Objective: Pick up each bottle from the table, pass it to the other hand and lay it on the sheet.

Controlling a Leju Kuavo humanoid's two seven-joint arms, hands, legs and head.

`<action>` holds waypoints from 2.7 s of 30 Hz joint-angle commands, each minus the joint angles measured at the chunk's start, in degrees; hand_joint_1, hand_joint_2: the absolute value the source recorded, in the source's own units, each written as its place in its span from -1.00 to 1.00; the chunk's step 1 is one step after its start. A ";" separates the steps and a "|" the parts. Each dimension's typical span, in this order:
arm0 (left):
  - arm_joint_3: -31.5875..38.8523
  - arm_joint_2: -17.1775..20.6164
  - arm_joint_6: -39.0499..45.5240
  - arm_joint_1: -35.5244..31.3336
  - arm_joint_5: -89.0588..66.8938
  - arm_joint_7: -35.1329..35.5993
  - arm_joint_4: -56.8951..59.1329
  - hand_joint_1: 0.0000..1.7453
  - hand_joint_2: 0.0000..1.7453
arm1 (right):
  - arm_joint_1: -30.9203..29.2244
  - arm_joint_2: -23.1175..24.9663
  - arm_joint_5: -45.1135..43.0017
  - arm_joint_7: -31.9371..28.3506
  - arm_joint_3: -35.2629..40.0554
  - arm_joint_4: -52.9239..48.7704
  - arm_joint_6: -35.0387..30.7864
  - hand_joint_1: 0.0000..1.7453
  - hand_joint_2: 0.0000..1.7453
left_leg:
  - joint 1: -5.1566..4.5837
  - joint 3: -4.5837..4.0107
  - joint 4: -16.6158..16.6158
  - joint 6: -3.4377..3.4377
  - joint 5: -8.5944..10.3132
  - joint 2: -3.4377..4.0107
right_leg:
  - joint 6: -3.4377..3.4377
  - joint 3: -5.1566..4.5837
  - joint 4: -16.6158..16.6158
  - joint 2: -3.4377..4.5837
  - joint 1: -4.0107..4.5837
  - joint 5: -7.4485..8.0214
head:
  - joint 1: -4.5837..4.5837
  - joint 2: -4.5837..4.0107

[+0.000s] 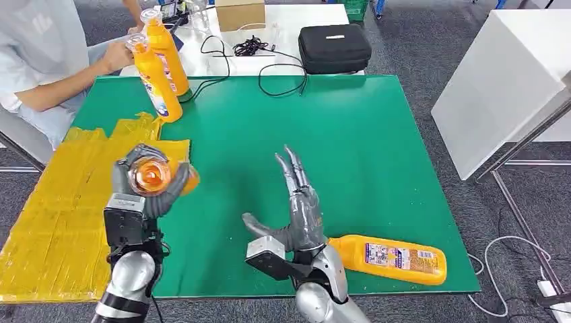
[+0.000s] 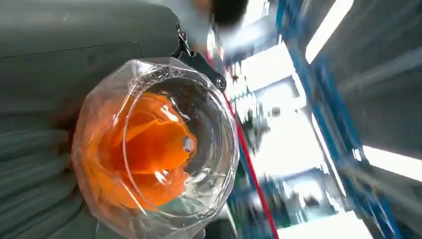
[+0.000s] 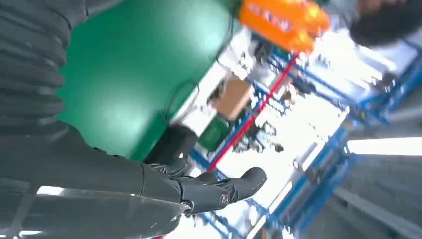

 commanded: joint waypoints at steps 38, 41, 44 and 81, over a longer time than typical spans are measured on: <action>2.40 4.96 -0.18 -25.63 -66.17 30.01 67.64 1.00 1.00 | 4.58 -11.01 -2.95 -1.98 -8.36 -17.65 12.56 -1.00 1.00 | 0.04 0.52 -0.08 -0.07 -0.15 0.00 | -0.08 0.51 -0.10 -0.09 0.07 -0.13 | -0.02 0.00; 0.82 6.40 -3.73 -26.81 -70.08 33.43 70.12 1.00 1.00 | 3.97 -10.70 -2.80 -1.81 -8.04 -16.26 12.90 -1.00 1.00 | 0.02 0.33 -0.03 -0.04 -0.11 0.10 | -0.05 0.31 -0.04 0.04 0.06 -0.06 | -0.02 0.00; 0.68 7.79 -5.99 -27.56 -70.98 35.34 72.03 1.00 1.00 | 3.21 -10.30 -3.11 -1.84 -7.37 -14.65 13.54 -1.00 1.00 | 0.04 0.34 -0.05 -0.05 -0.08 0.13 | -0.06 0.30 -0.05 0.07 0.06 -0.03 | 0.00 0.00; 8.12 -2.12 -7.62 -6.81 -17.51 6.36 19.30 -1.00 1.00 | 12.03 -14.88 2.85 2.31 -8.69 -17.67 17.39 -1.00 1.00 | -0.02 0.23 0.03 0.03 -0.11 -0.28 | 0.00 0.35 -0.04 -0.32 0.00 -0.18 | 0.00 0.00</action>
